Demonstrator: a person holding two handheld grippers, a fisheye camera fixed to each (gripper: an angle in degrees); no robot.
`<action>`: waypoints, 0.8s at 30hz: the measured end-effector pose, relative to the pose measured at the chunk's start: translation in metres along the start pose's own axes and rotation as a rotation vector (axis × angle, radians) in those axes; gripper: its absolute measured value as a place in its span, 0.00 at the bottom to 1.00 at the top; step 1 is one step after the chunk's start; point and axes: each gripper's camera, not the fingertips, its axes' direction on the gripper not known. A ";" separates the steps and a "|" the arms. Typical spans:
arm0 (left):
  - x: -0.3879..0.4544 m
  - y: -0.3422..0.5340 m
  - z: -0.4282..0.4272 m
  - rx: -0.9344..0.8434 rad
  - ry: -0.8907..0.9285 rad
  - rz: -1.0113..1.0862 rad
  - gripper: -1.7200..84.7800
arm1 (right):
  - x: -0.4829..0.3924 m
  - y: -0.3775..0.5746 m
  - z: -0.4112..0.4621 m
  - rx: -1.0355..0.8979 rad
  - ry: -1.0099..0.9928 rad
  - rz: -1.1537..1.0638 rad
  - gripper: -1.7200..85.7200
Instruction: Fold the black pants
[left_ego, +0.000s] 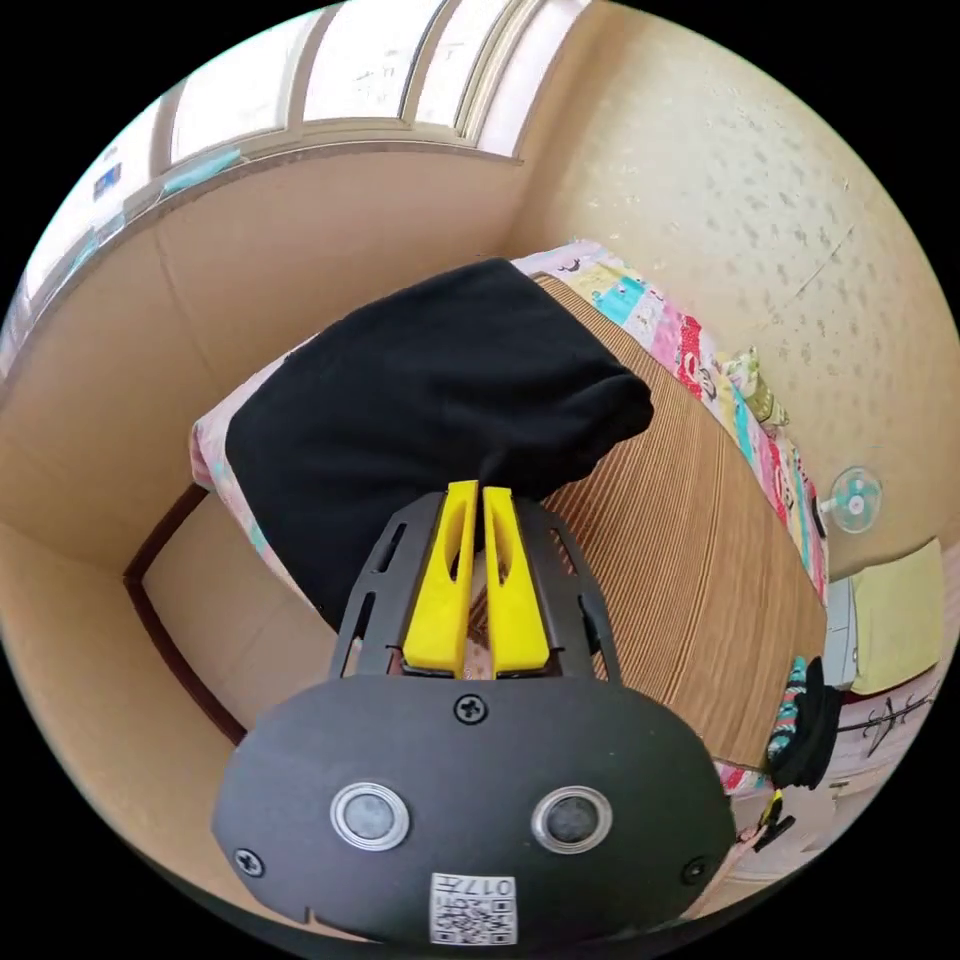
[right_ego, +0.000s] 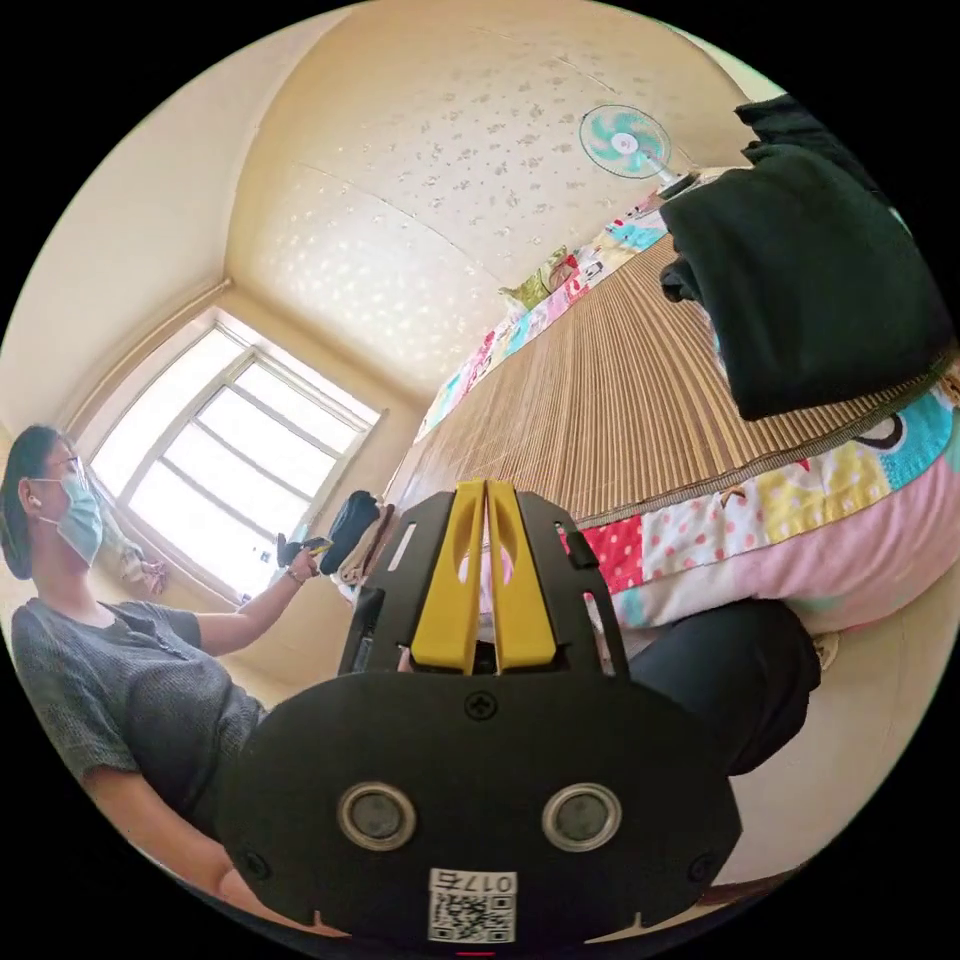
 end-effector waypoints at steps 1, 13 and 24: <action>0.000 0.000 -0.004 0.007 0.042 -0.006 0.01 | -0.005 0.003 0.008 -0.008 -0.057 -0.043 0.02; 0.283 0.130 -0.032 -0.185 0.703 0.829 0.01 | -0.025 0.056 0.103 -0.247 -0.181 -0.138 0.02; 0.309 0.379 0.071 -0.339 0.565 0.747 0.08 | 0.034 0.114 0.122 -0.350 -0.109 0.006 0.02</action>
